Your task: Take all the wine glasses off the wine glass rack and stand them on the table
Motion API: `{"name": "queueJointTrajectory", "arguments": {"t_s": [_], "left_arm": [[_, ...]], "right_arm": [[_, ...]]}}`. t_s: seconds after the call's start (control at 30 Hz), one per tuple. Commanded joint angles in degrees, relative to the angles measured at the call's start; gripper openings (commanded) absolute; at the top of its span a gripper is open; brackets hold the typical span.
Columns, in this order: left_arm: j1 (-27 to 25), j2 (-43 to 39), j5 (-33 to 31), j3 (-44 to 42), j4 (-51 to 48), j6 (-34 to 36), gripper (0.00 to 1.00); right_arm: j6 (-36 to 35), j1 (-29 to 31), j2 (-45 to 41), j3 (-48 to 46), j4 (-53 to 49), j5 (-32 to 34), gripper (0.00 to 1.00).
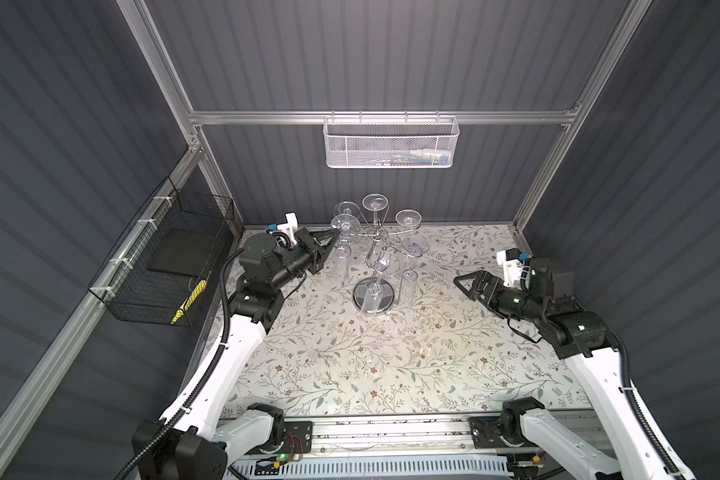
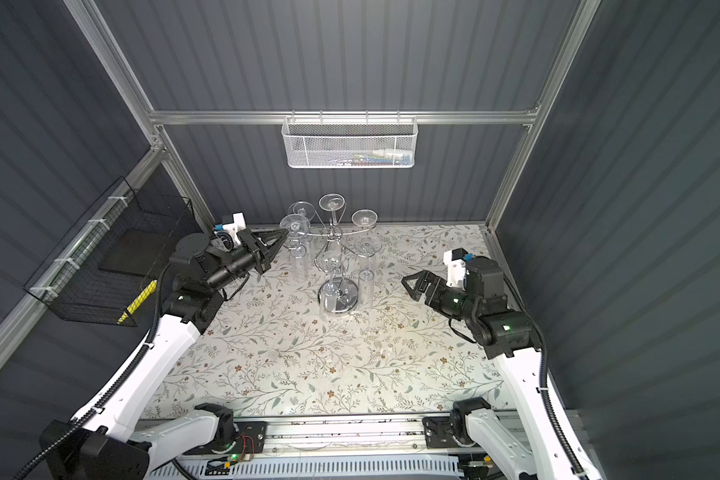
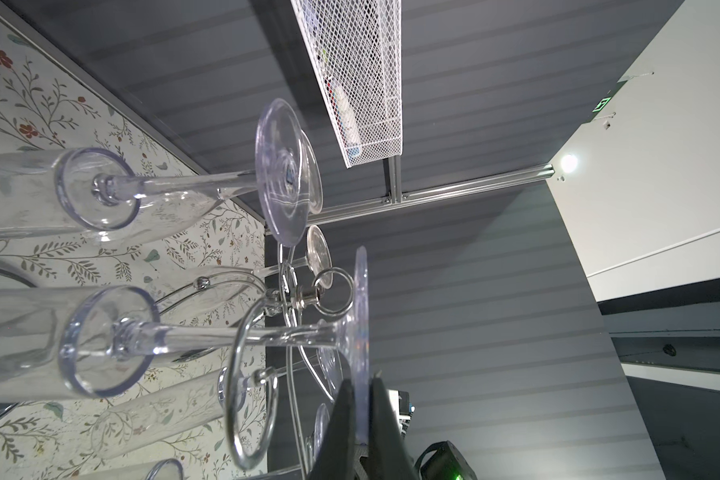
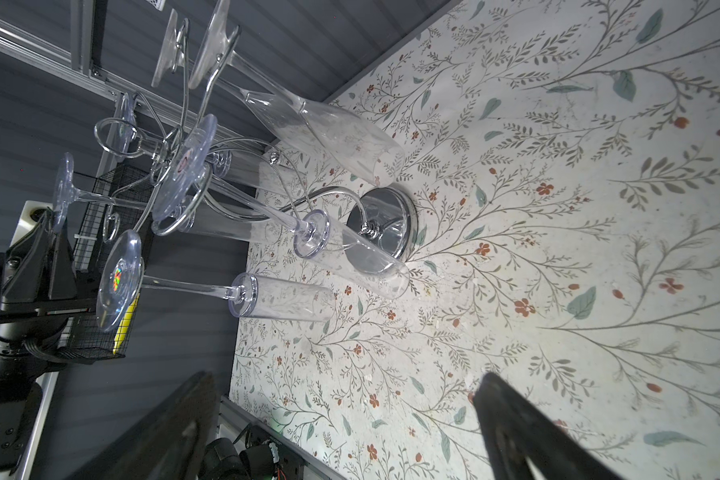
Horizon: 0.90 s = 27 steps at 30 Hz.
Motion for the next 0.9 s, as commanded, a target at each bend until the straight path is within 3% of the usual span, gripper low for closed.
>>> {"name": "queueJointTrajectory", "arguments": {"t_s": [0.0, 0.33, 0.87], "left_arm": [[-0.2, 0.2, 3.9, 2.7, 1.0, 1.1, 0.0], [-0.2, -1.1, 7.1, 1.3, -0.2, 1.1, 0.0], [-0.2, -7.4, 6.5, -3.3, -3.3, 0.6, 0.0]], "right_arm": [[0.0, 0.2, -0.5, 1.1, -0.6, 0.0, 0.99], [1.1, 0.2, -2.1, -0.8, 0.2, 0.4, 0.99], [1.6, 0.2, -3.3, -1.8, -0.1, 0.1, 0.99]]}}
